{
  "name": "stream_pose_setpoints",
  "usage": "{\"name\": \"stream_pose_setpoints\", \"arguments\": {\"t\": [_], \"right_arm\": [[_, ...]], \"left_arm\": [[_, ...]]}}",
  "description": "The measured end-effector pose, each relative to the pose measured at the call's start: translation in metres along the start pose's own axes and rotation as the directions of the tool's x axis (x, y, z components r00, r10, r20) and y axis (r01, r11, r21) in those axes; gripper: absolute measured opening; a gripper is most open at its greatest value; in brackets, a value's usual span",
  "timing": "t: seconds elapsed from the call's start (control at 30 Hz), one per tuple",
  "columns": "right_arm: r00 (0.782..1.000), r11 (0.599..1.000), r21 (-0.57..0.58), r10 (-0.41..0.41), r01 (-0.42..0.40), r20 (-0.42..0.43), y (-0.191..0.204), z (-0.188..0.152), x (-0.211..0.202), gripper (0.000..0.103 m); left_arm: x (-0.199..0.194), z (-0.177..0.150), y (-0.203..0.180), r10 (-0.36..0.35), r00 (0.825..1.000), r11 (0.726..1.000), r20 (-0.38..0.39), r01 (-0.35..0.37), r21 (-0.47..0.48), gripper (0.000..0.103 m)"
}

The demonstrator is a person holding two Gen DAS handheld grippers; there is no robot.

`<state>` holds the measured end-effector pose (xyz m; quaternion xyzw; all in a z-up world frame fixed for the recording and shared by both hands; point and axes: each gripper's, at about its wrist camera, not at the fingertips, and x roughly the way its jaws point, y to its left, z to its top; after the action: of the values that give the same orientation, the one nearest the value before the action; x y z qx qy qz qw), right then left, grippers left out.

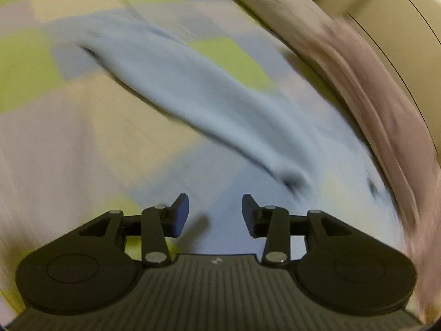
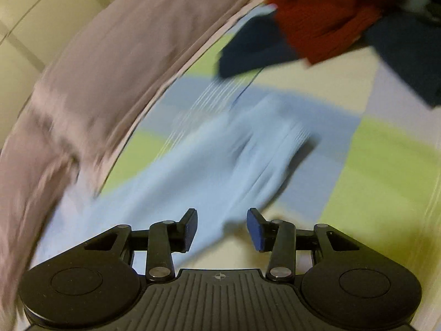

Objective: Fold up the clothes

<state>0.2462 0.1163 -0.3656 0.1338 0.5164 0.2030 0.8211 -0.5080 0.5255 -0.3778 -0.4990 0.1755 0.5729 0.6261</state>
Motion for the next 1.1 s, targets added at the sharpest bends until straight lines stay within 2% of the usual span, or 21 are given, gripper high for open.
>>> {"name": "stream_pose_setpoints", "arguments": {"t": [0.17, 0.3, 0.33, 0.37, 0.4, 0.43, 0.53, 0.57, 0.6, 0.63, 0.67, 0.7, 0.73, 0.83, 0.87, 0.9, 0.93, 0.97, 1.03, 1.07, 1.1], "right_arm": [[0.993, 0.999, -0.02, 0.046, -0.048, -0.11, 0.056, -0.075, -0.009, 0.044], [0.984, 0.997, -0.034, 0.066, -0.073, -0.163, 0.095, -0.118, -0.013, 0.044], [0.983, 0.997, -0.038, 0.066, -0.074, -0.169, 0.103, -0.126, -0.012, 0.044], [0.983, 0.996, -0.044, 0.066, -0.075, -0.174, 0.11, -0.134, -0.012, 0.044], [0.982, 0.996, -0.053, 0.065, -0.075, -0.176, 0.117, -0.142, -0.013, 0.044], [0.982, 0.995, -0.064, 0.064, -0.077, -0.176, 0.125, -0.148, -0.014, 0.044], [0.984, 0.989, -0.122, 0.062, -0.083, -0.17, 0.145, -0.156, -0.017, 0.044], [0.984, 0.984, -0.155, 0.063, -0.09, -0.168, 0.153, -0.158, -0.021, 0.044], [0.983, 0.977, -0.187, 0.068, -0.1, -0.173, 0.162, -0.161, -0.022, 0.044], [0.981, 0.969, -0.219, 0.072, -0.111, -0.179, 0.171, -0.164, -0.022, 0.044], [0.98, 0.96, -0.251, 0.076, -0.121, -0.184, 0.18, -0.167, -0.023, 0.044], [0.978, 0.95, -0.284, 0.078, -0.132, -0.193, 0.19, -0.171, -0.022, 0.044], [0.974, 0.936, -0.322, 0.077, -0.144, -0.211, 0.202, -0.175, -0.018, 0.044], [0.965, 0.878, -0.445, 0.066, -0.178, -0.254, 0.235, -0.205, -0.005, 0.044], [0.963, 0.854, -0.483, 0.073, -0.195, -0.261, 0.244, -0.214, -0.004, 0.044], [0.96, 0.825, -0.522, 0.08, -0.215, -0.27, 0.254, -0.222, -0.003, 0.044], [0.957, 0.798, -0.557, 0.083, -0.231, -0.278, 0.263, -0.23, -0.001, 0.044], [0.957, 0.776, -0.585, 0.079, -0.236, -0.281, 0.27, -0.236, 0.001, 0.044], [0.958, 0.736, -0.631, 0.079, -0.244, -0.277, 0.279, -0.245, 0.005, 0.044], [0.959, 0.72, -0.65, 0.078, -0.243, -0.273, 0.282, -0.249, 0.007, 0.044], [0.962, 0.708, -0.667, 0.067, -0.233, -0.265, 0.283, -0.253, 0.011, 0.044]], "left_arm": [[0.014, 0.068, 0.068, 0.07, 0.993, 0.979, 0.091, -0.051, -0.199, 0.044], [0.043, 0.101, 0.107, 0.035, 0.993, 0.934, 0.113, 0.007, -0.356, 0.045], [0.048, 0.106, 0.106, 0.027, 0.994, 0.942, 0.11, 0.012, -0.337, 0.041], [0.052, 0.112, 0.105, 0.018, 0.994, 0.948, 0.107, 0.017, -0.317, 0.016], [0.057, 0.117, 0.104, 0.01, 0.994, 0.955, 0.104, 0.021, -0.297, 0.003], [0.055, 0.121, 0.101, 0.007, 0.995, 0.967, 0.101, 0.02, -0.256, 0.003], [0.024, 0.127, 0.081, -0.045, 0.979, 0.998, 0.2, 0.053, -0.034, 0.003], [0.015, 0.126, 0.076, -0.025, 0.976, 0.998, 0.216, 0.012, 0.061, 0.004], [0.007, 0.125, 0.071, -0.007, 0.972, 0.988, 0.233, -0.03, 0.154, 0.005], [0.01, 0.12, 0.072, 0.031, 0.977, 0.973, 0.211, -0.077, 0.216, 0.01], [0.024, 0.115, 0.077, 0.099, 0.984, 0.951, 0.148, -0.138, 0.276, 0.015], [0.037, 0.11, 0.081, 0.171, 0.981, 0.921, 0.091, -0.192, 0.338, 0.017], [0.042, 0.105, 0.082, 0.207, 0.975, 0.902, 0.083, -0.223, 0.369, 0.018], [0.028, 0.104, 0.076, 0.253, 0.951, 0.88, 0.178, -0.302, 0.365, 0.037], [0.021, 0.105, 0.076, 0.264, 0.944, 0.891, 0.197, -0.318, 0.324, 0.041], [0.015, 0.106, 0.076, 0.277, 0.936, 0.9, 0.217, -0.331, 0.282, 0.04], [0.009, 0.108, 0.077, 0.29, 0.928, 0.908, 0.235, -0.344, 0.239, 0.031], [0.003, 0.109, 0.077, 0.302, 0.919, 0.914, 0.253, -0.355, 0.196, 0.029], [0.007, 0.115, 0.061, 0.224, 0.942, 0.921, 0.25, -0.288, 0.263, 0.029], [0.012, 0.116, 0.052, 0.189, 0.954, 0.914, 0.235, -0.258, 0.312, 0.029], [0.02, 0.114, 0.037, 0.161, 0.961, 0.89, 0.224, -0.24, 0.389, 0.029]]}}
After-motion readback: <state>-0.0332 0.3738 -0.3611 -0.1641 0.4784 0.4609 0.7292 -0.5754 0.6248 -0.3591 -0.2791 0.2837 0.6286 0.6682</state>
